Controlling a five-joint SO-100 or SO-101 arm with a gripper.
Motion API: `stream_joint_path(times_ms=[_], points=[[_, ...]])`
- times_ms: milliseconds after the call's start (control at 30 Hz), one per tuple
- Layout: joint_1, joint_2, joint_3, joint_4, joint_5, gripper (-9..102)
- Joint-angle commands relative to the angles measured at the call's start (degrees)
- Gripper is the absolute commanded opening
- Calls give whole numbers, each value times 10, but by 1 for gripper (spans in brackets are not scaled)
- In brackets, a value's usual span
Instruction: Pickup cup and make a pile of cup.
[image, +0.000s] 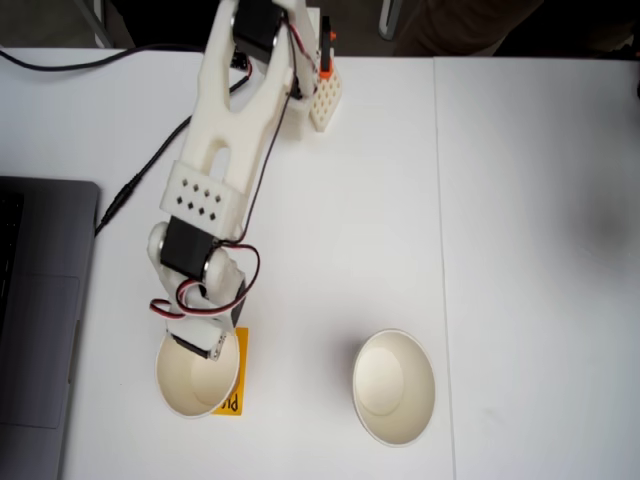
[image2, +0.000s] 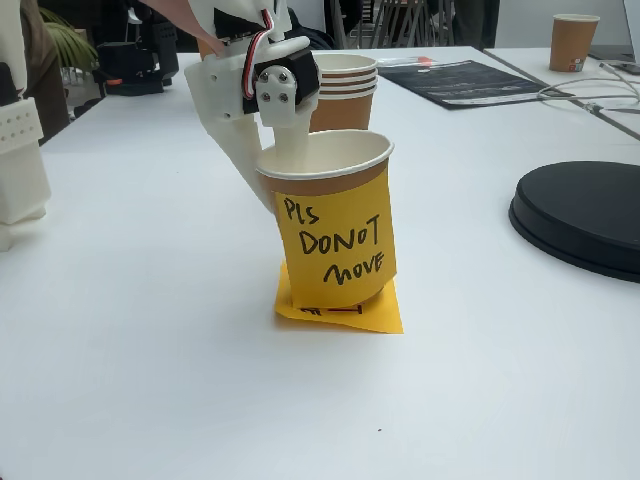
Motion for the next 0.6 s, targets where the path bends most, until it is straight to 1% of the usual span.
stream_joint_path(times_ms=[0,567], points=[[0,36,-9,-10,-2,-7],[-2,205,-10,-10,-4,-7]])
